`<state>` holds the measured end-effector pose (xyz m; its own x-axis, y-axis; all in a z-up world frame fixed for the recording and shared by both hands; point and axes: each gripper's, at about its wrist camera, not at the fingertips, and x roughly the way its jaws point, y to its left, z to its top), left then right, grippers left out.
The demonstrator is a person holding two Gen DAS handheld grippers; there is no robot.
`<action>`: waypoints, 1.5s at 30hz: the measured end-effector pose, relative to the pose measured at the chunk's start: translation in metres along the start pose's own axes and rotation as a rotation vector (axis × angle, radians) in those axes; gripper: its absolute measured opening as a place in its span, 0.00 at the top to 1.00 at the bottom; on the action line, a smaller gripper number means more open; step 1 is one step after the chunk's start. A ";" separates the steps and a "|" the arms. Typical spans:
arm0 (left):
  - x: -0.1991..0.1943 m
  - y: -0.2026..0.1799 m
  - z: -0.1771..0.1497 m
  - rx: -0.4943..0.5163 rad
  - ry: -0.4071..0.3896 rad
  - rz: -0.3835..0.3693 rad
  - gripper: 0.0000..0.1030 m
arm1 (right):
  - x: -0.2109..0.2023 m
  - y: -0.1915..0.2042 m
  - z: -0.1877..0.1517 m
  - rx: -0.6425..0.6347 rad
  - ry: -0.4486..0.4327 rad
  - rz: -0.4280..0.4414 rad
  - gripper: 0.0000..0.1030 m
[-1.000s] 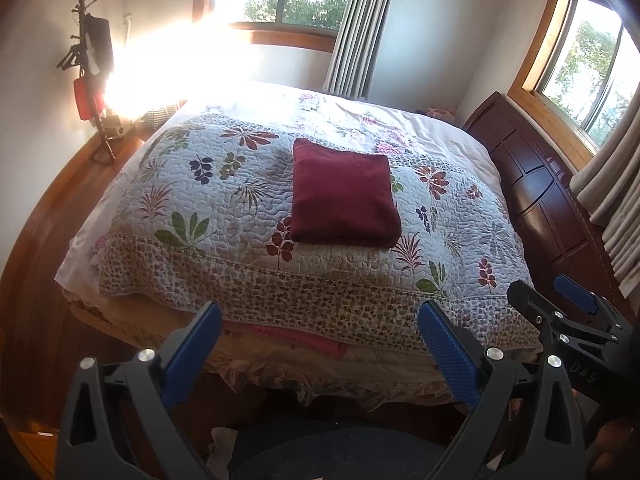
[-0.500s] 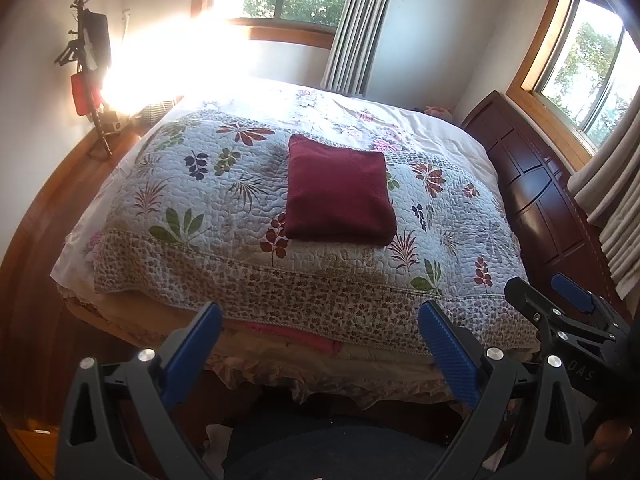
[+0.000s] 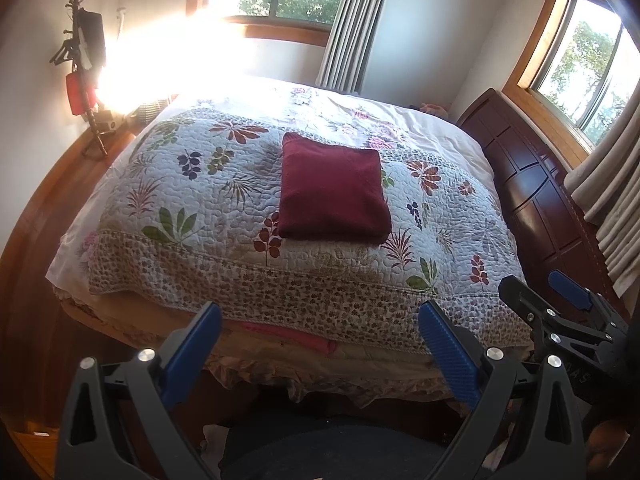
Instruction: Fold small clothes
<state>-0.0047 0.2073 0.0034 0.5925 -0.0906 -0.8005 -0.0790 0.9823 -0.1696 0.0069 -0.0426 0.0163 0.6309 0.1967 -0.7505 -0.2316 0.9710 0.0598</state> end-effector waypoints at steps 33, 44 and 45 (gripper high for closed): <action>0.008 0.002 0.003 0.003 0.017 0.003 0.04 | 0.007 0.002 0.006 -0.004 0.016 0.002 0.03; 0.010 0.003 0.002 0.003 0.021 0.004 0.04 | 0.009 -0.002 0.009 -0.001 0.020 -0.001 0.03; 0.010 0.003 0.002 0.003 0.020 0.005 0.04 | 0.009 -0.002 0.009 0.000 0.020 -0.001 0.03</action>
<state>0.0024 0.2099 -0.0040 0.5757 -0.0894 -0.8128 -0.0795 0.9832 -0.1645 0.0197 -0.0412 0.0154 0.6162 0.1929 -0.7636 -0.2313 0.9711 0.0587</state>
